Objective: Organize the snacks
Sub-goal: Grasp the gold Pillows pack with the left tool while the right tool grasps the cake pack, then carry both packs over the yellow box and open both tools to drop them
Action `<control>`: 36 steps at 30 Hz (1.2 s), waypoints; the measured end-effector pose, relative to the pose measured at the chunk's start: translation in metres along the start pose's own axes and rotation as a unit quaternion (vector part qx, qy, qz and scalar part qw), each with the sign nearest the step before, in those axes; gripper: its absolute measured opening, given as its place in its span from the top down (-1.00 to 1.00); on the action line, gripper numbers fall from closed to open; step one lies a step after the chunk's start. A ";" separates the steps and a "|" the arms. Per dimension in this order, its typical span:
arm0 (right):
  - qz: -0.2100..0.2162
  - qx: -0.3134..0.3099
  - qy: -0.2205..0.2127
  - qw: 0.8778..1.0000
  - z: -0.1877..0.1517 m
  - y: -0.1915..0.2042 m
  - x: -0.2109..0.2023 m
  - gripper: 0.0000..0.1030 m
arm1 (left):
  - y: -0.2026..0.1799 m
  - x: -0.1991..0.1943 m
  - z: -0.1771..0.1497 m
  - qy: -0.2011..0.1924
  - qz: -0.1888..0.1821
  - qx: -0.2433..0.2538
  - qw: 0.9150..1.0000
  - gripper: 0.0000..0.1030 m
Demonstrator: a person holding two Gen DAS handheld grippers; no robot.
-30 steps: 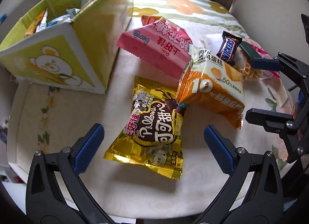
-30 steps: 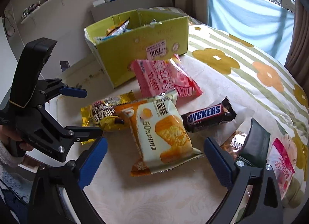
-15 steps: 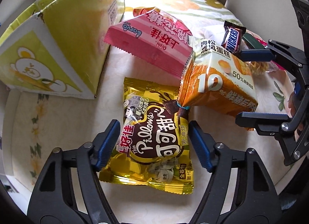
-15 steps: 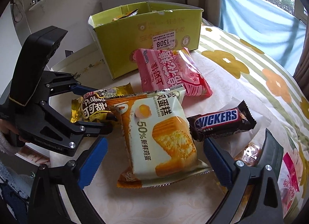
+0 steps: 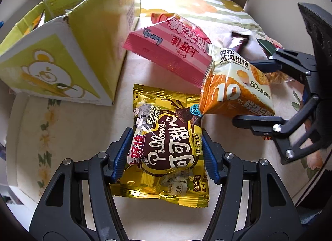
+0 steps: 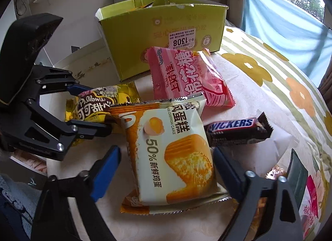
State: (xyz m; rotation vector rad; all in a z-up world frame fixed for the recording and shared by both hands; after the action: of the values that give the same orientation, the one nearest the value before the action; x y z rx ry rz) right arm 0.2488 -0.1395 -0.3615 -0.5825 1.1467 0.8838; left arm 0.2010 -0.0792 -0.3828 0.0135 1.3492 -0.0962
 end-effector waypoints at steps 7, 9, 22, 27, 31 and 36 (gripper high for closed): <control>-0.010 0.002 0.007 1.000 0.002 -0.002 0.006 -0.33 | 0.000 -0.005 -0.001 -0.003 0.002 -0.011 1.000 -0.15; -0.012 0.003 0.006 1.000 0.002 -0.002 0.004 -0.26 | -0.001 -0.007 0.000 -0.004 0.003 -0.013 1.000 -0.15; -0.020 0.039 -0.030 0.999 0.004 0.003 -0.047 -0.23 | 0.000 -0.058 0.002 -0.036 0.005 -0.020 0.999 -0.15; -0.019 0.071 -0.042 0.996 0.011 0.003 -0.079 -0.23 | 0.006 -0.097 0.004 -0.063 -0.009 -0.047 0.997 -0.15; -0.012 0.087 -0.051 0.995 0.024 0.002 -0.097 -0.23 | 0.019 -0.130 0.011 -0.091 -0.008 -0.060 0.994 -0.15; -0.019 0.088 -0.069 0.994 0.051 0.005 -0.120 -0.23 | 0.044 -0.169 0.031 -0.129 -0.007 -0.073 0.989 -0.15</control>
State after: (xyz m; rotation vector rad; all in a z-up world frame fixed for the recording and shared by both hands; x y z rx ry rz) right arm 0.2538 -0.1316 -0.2313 -0.3915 1.0718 0.7703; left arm 0.1979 -0.0267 -0.2137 -0.1269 1.0952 -0.0098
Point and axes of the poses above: each gripper's, at about its wrist camera, not at the fingertips, and x roughly the way its jaws point, y to its left, z to its top, the point moved 10 cm from there along x, roughly the way its jaws point, and after that the axes turned 14 degrees about y, right-handed, at the moved point
